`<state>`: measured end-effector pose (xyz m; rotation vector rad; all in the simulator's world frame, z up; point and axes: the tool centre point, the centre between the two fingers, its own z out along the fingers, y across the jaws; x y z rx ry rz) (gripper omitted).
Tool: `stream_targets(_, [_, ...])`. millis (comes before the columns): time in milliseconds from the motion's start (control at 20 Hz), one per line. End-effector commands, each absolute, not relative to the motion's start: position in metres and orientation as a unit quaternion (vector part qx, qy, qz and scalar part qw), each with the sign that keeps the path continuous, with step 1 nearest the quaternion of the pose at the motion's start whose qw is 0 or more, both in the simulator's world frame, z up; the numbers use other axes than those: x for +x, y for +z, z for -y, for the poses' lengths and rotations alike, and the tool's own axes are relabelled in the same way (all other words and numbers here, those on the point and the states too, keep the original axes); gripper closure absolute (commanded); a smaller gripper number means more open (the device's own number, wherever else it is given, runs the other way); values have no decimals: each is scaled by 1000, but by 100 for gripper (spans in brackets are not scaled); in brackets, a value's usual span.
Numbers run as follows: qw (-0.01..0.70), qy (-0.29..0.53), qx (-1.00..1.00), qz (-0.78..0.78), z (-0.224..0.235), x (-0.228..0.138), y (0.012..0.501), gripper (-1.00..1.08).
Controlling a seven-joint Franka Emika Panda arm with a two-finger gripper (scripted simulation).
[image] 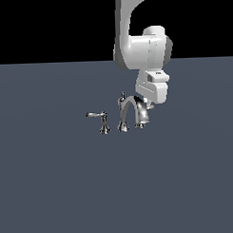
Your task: Turn on the faucet by rotating a designated handle.
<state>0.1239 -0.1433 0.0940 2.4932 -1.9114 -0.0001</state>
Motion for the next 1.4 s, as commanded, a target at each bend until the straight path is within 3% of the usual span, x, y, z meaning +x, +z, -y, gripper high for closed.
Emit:
stream_targets(0, [0,0,793,609,149,117,94,108])
stream_targets(1350, [-1,0,794,608,159,53,94,108])
